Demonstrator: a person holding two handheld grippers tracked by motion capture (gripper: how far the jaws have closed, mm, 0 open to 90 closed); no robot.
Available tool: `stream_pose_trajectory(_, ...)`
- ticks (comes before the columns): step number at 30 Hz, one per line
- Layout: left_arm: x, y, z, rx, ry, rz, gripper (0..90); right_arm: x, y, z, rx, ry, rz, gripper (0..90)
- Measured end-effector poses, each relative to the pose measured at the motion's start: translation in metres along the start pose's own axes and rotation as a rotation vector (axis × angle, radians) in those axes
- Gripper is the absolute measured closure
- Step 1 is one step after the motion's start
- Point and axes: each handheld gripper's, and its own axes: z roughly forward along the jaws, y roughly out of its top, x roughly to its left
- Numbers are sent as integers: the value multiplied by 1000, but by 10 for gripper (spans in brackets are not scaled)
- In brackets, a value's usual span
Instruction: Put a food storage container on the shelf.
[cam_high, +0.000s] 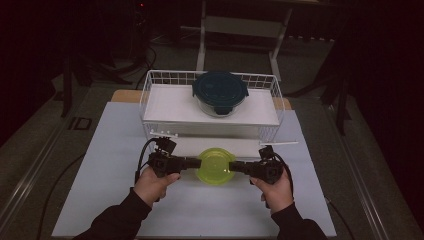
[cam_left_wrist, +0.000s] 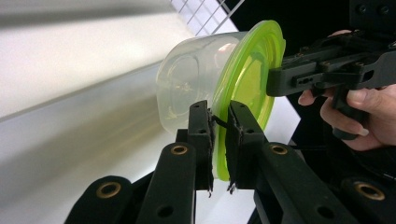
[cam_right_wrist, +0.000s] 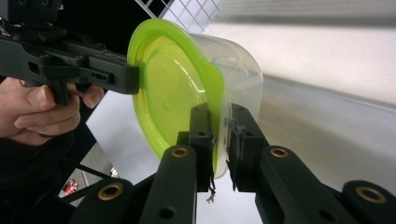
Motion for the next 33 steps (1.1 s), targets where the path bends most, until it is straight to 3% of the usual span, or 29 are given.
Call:
stream_pose_trajectory(8,-13,12,-13,-25,2,26,807,12,12,-13,-35,17,-17,812)
stream_pose_trajectory(14,-29,32,-30,-64,5,63,808,27,30,-26,-74,12,-50,812)
stream_pose_trajectory(25,-42,53,-51,-108,0,82,809,45,53,-39,-110,13,-93,812)
stream_pose_trajectory(26,-45,61,-56,-116,3,87,809,49,63,-42,-122,15,-101,811)
stream_pose_trajectory(33,-52,81,-68,-153,1,113,809,59,85,-52,-158,11,-126,812)
